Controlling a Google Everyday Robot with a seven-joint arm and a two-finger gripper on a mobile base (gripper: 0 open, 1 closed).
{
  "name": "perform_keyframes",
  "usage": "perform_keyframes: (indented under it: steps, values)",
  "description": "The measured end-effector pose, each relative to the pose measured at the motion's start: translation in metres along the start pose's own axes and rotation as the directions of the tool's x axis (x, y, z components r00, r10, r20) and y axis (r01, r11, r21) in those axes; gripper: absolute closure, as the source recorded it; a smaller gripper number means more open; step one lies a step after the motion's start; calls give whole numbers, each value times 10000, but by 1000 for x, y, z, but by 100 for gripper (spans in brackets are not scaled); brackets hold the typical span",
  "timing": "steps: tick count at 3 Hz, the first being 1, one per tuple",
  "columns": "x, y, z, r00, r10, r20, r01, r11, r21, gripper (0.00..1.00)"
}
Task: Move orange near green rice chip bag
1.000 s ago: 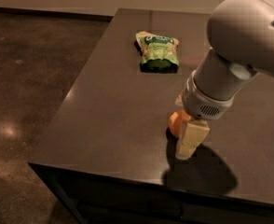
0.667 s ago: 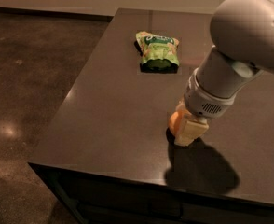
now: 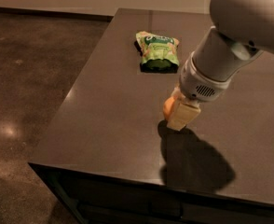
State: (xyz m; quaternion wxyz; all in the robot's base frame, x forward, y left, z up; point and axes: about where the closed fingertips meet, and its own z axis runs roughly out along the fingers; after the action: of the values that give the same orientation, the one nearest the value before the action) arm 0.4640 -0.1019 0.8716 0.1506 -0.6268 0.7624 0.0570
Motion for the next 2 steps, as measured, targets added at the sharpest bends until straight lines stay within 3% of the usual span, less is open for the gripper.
perform_keyframes:
  steps: [1, 2]
  values:
    - [-25, -23, -8, 9982, 446, 410, -460, 9984, 340, 100]
    - [-45, -49, -9, 9934, 884, 730, -941, 9925, 783, 100]
